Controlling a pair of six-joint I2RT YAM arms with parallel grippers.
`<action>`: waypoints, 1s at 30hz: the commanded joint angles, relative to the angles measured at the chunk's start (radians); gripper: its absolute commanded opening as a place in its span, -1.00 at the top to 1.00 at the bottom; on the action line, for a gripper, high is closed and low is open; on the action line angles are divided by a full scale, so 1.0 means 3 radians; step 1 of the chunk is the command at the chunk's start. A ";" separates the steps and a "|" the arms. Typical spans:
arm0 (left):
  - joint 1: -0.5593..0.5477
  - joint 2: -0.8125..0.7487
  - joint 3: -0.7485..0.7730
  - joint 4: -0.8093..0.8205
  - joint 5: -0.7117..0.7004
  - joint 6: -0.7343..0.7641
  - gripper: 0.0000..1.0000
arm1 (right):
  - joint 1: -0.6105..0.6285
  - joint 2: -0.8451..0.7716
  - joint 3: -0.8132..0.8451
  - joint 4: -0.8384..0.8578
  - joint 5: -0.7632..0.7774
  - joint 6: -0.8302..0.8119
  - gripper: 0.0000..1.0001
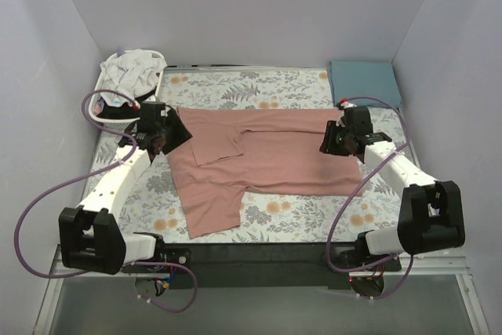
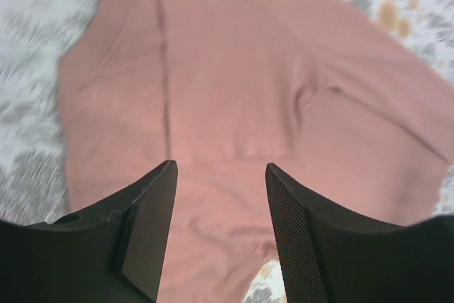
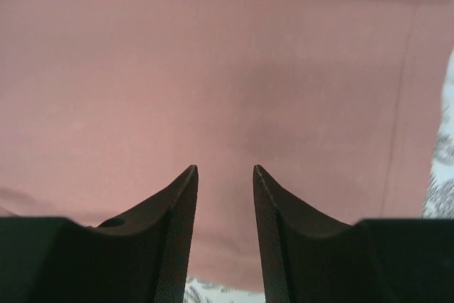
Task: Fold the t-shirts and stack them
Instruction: Fold the tshirt
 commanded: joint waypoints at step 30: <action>-0.0057 0.0292 -0.1129 -0.0414 -0.0678 -0.0323 0.46 | 0.0356 -0.1057 -0.0909 -0.0702 0.1050 0.0117 -0.15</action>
